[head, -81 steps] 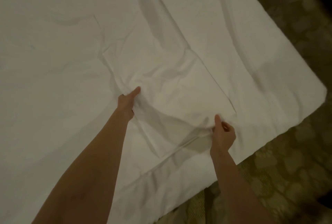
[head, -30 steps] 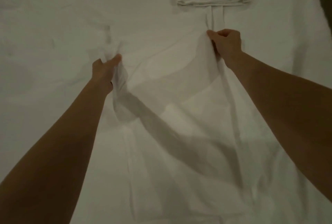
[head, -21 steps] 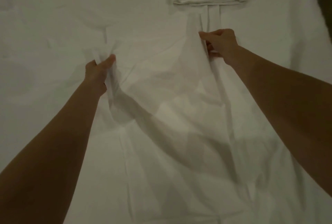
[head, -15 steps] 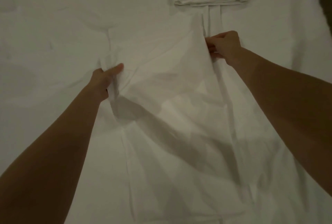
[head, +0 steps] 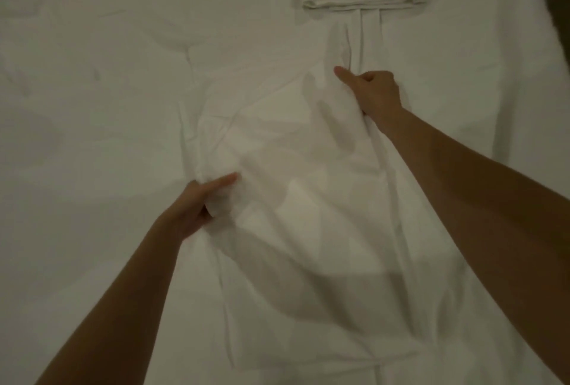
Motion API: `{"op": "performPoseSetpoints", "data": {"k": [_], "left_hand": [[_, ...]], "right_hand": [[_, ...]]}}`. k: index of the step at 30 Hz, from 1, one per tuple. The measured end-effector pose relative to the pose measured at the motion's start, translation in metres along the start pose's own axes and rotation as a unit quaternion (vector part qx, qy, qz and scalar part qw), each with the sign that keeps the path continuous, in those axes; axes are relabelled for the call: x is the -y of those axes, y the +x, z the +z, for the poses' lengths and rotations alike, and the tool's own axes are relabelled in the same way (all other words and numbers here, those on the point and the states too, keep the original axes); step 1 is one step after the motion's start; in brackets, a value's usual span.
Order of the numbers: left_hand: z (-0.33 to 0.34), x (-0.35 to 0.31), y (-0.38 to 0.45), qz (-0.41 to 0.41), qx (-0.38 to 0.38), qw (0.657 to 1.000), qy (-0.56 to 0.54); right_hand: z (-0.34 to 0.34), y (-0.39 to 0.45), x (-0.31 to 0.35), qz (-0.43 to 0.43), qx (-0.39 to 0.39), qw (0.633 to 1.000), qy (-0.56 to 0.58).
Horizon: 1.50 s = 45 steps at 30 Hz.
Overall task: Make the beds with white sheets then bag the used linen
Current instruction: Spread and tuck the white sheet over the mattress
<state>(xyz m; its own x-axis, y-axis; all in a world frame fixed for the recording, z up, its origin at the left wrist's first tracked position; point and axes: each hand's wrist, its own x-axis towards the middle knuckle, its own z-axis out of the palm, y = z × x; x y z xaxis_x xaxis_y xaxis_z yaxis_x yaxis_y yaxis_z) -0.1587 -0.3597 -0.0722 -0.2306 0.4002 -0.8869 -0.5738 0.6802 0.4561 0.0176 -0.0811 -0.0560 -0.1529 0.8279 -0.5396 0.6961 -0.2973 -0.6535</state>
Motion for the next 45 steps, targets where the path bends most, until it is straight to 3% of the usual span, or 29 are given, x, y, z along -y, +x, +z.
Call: {"op": "performPoseSetpoints", "data": {"k": [3,6,9,14,18,20,24,30,35,40,45], "left_hand": [[0.01,0.024,-0.016,0.036,-0.013,0.999,0.021],[0.019,0.032,-0.023,0.07,-0.061,0.996,0.005],[0.023,0.048,-0.03,0.06,-0.078,0.995,-0.023],[0.029,0.101,-0.06,0.031,-0.051,0.998,0.017],[0.036,0.13,-0.081,0.034,-0.057,0.998,-0.011],[0.039,0.141,-0.087,0.038,-0.061,0.997,-0.031],[0.039,0.166,-0.097,0.03,-0.053,0.998,0.016],[0.04,0.183,-0.114,0.039,-0.044,0.998,0.032],[0.036,0.214,-0.127,-0.005,-0.063,0.997,0.047],[0.038,0.23,-0.131,0.0,-0.077,0.996,0.041],[0.044,0.228,-0.138,0.002,-0.1,0.993,0.058]], "right_hand": [[-0.004,-0.006,-0.008,-0.012,0.021,0.999,-0.04],[-0.014,-0.012,-0.013,-0.011,-0.01,0.999,0.031],[-0.025,-0.022,-0.034,0.036,-0.038,0.994,0.097],[-0.033,-0.072,-0.087,0.074,0.059,0.994,0.05],[-0.035,-0.09,-0.096,0.063,0.003,0.993,0.103],[-0.033,-0.098,-0.098,0.062,0.011,0.992,0.112],[-0.034,-0.126,-0.123,0.102,0.062,0.99,0.078],[-0.038,-0.145,-0.141,0.054,0.005,0.996,0.072],[-0.048,-0.172,-0.173,0.108,0.101,0.989,0.009],[-0.05,-0.191,-0.2,0.112,0.077,0.99,0.023],[-0.052,-0.206,-0.214,0.134,0.1,0.986,-0.004]]}}
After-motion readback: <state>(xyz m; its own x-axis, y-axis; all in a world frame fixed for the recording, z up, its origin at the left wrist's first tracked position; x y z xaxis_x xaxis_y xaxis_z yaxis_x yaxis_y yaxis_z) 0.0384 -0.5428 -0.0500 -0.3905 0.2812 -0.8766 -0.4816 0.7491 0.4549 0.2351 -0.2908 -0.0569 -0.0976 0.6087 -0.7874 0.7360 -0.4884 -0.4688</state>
